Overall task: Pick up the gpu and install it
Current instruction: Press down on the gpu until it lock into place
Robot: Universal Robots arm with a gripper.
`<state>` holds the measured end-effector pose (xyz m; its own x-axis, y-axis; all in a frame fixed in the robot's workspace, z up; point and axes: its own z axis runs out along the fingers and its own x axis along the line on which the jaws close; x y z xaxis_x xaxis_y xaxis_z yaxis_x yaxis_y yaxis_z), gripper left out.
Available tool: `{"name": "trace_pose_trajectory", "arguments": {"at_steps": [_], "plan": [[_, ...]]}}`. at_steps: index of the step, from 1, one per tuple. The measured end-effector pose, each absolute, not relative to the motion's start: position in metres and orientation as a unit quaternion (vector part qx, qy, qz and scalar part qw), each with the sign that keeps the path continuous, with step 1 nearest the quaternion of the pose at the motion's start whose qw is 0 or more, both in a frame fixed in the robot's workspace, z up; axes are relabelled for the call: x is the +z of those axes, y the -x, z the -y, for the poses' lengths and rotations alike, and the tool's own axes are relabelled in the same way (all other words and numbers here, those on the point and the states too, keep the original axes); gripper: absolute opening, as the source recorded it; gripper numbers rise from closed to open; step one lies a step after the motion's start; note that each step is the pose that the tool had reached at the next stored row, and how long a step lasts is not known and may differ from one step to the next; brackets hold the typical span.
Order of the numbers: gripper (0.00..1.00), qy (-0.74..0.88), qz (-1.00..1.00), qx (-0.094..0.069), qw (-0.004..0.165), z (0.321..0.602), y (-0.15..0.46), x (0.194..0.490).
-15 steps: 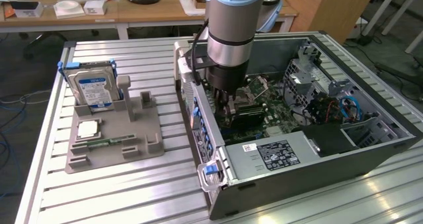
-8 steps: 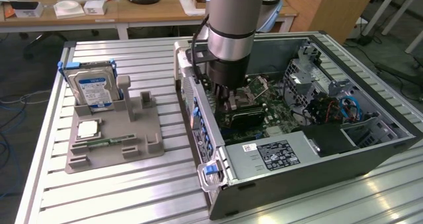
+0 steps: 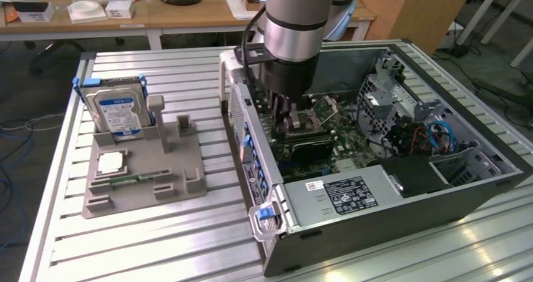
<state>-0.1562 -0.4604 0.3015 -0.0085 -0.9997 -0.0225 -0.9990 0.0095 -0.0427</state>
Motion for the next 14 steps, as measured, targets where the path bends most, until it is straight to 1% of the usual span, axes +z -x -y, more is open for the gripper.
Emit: {"name": "trace_pose_trajectory", "arguments": {"at_steps": [3, 7, 9, 14], "plan": [[0.1, 0.704, -0.71, 0.0, 0.016, 0.46, 0.153, 0.302], [0.1, 0.703, -0.71, 0.023, -0.007, 0.46, 0.149, 0.302], [0.1, 0.703, -0.71, 0.03, -0.014, 0.459, 0.146, 0.302], [0.1, 0.703, -0.71, 0.033, -0.018, 0.455, 0.137, 0.3]]}}
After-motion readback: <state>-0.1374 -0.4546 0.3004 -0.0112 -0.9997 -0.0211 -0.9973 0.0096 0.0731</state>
